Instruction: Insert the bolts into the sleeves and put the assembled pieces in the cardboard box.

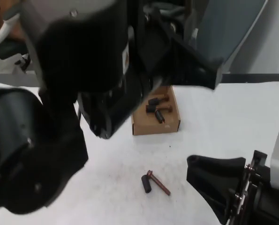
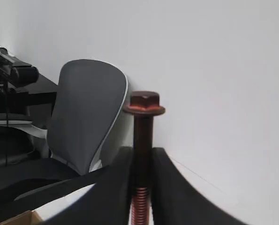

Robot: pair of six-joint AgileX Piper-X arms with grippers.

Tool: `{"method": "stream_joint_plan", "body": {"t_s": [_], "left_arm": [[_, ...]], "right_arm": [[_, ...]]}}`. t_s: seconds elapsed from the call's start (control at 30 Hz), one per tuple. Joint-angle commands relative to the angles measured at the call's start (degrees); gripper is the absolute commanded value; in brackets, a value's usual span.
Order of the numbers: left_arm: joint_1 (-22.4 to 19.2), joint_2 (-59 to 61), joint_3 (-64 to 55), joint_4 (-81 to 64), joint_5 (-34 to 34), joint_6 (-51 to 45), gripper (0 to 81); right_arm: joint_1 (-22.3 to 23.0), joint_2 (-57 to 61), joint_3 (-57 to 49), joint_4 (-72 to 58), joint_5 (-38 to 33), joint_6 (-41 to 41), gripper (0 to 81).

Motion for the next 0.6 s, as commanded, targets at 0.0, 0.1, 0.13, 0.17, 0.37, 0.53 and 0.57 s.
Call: {"method": "stream_joint_plan", "body": {"t_s": [0.0,0.1,0.13,0.17,0.37,0.53,0.57], "left_arm": [[-0.64,-0.04,3.03,-7.61,1.01,0.44,1.7],[-0.97,-0.04,6.79,-13.45,1.01,0.25,1.7],[-1.1,-0.04,7.75,-14.65,1.01,-0.55,1.7],[-1.11,-0.04,8.49,-15.54,1.01,-2.27,1.7],[-1.11,-0.04,10.38,-19.44,5.82,-7.65,1.7],[-1.27,-0.04,10.7,-19.78,7.08,-8.82,1.7],[-1.26,-0.04,10.7,-19.78,7.49,-9.68,1.7]], "right_arm": [[0.14,0.66,-0.05,-5.41,2.9,-1.65,0.6],[0.14,0.67,-0.15,-7.42,4.94,-1.65,0.6],[0.02,0.67,-0.15,-7.98,4.93,-1.65,0.6],[-0.03,0.67,-0.13,-8.41,4.95,-1.65,0.6],[-0.01,0.67,-0.13,-8.5,6.28,-1.65,0.6],[-0.01,0.67,-0.13,-8.5,8.26,-1.97,0.6],[-0.01,0.67,-0.13,-8.83,8.39,-2.12,0.6]]}}
